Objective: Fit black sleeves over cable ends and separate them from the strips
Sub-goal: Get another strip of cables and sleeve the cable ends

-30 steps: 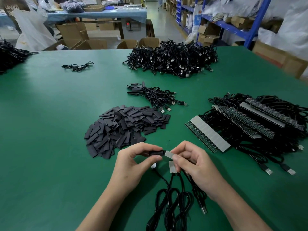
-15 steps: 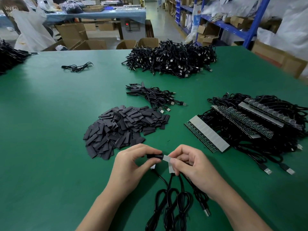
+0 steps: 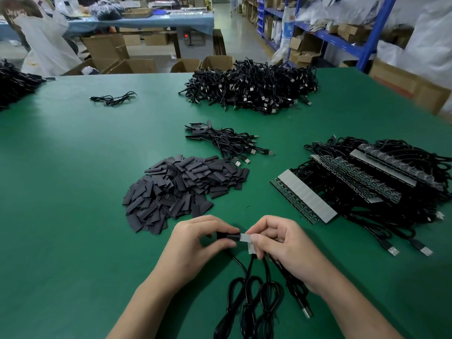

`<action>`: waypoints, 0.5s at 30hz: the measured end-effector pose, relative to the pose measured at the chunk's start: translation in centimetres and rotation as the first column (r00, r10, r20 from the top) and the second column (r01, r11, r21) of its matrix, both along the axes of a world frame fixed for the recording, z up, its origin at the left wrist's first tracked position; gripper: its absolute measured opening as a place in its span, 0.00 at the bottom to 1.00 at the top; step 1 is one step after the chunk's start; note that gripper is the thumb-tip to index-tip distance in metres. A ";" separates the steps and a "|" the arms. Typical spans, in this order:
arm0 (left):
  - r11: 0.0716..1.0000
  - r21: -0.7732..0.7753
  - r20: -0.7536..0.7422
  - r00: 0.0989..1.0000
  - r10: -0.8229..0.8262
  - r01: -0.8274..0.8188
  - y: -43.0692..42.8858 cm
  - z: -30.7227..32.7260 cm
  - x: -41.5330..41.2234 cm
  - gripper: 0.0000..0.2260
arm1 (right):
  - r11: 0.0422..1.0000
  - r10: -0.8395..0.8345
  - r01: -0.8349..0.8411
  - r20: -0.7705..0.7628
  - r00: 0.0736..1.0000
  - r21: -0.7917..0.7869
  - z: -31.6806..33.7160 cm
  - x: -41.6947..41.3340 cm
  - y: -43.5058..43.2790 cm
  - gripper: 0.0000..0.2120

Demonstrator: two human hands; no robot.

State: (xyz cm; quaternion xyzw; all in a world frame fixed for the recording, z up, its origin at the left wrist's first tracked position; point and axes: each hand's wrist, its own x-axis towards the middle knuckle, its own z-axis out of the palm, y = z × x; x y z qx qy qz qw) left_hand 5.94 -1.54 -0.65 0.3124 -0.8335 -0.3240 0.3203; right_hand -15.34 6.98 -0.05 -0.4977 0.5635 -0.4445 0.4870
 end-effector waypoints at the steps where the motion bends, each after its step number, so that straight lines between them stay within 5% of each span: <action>1: 1.000 0.006 -0.001 1.000 -0.003 0.003 0.0 0.0 0.0 0.08 | 1.000 0.001 -0.001 0.005 1.000 0.009 0.0 0.0 0.0 0.03; 15: 0.999 0.050 -0.007 1.000 0.011 -0.011 -0.1 -0.3 -0.1 0.09 | 0.999 0.018 -0.019 0.025 1.000 0.031 0.0 0.0 0.0 0.02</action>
